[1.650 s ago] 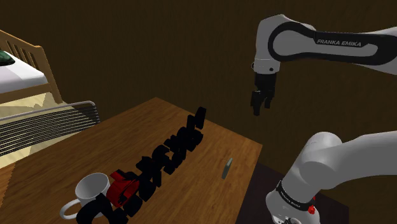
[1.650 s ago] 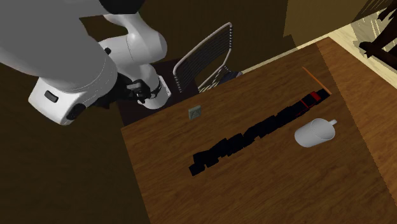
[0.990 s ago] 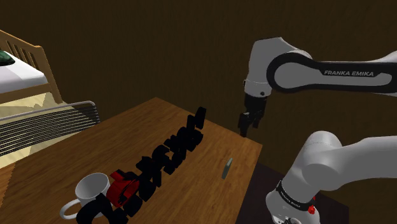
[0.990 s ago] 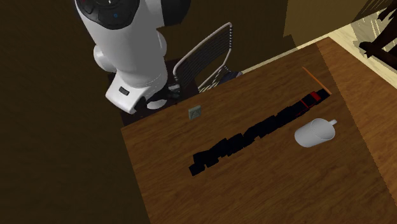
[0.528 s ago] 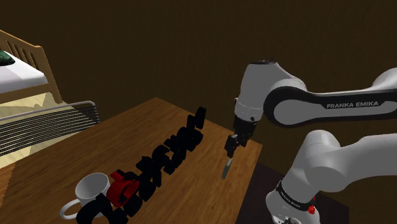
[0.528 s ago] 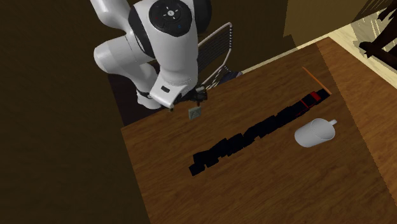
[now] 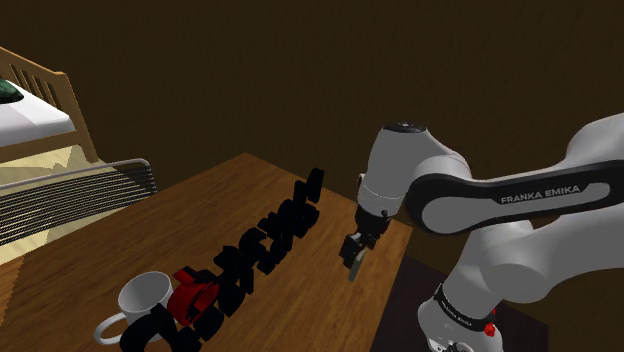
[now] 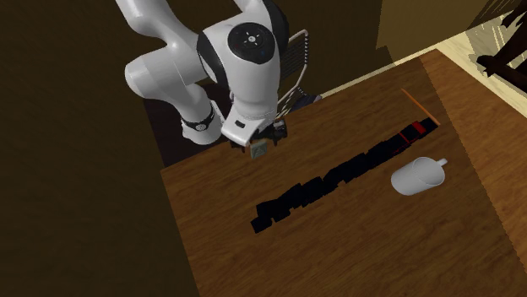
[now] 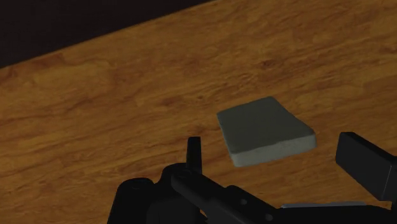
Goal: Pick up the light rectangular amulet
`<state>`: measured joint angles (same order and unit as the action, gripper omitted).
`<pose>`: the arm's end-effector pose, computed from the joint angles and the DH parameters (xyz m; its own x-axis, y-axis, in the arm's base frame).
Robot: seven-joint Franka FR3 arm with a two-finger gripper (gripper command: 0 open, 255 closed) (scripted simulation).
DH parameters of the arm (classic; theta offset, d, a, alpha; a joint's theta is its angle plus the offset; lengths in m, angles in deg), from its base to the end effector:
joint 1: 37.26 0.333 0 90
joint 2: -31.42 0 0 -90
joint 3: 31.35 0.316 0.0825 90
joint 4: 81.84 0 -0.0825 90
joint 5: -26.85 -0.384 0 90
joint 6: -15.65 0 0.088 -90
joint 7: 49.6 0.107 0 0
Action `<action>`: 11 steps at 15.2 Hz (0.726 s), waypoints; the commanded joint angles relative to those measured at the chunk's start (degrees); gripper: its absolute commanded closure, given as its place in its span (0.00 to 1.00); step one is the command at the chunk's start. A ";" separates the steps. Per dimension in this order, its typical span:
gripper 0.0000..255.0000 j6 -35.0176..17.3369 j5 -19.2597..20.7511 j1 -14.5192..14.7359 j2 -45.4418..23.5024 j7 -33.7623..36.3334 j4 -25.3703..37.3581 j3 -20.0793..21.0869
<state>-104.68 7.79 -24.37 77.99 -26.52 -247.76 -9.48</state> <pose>0.2469 0.1645 0.3737 0.9968 -0.0799 -0.0026 -0.0800 -0.9967 -0.0124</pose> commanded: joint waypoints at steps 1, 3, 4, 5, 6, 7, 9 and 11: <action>0.00 -2.09 -0.56 0.22 -0.90 -0.03 -1.16 0.53; 0.00 -3.80 -0.97 0.33 -1.84 -0.10 -1.93 0.94; 0.00 -3.79 -0.97 0.33 -1.83 -0.10 -1.94 0.93; 1.00 -3.84 -1.02 0.37 -1.86 -0.05 -1.96 0.98; 1.00 -3.91 -1.02 0.35 -1.97 -0.04 -1.92 1.01; 1.00 -3.90 -1.04 0.38 -1.96 -0.02 -1.92 1.03; 1.00 -3.90 -1.04 0.38 -1.94 -0.02 -1.93 1.03; 1.00 -3.87 -1.04 0.38 -1.94 0.00 -1.91 1.03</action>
<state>-108.54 6.79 -24.00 76.09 -26.53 -249.65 -8.47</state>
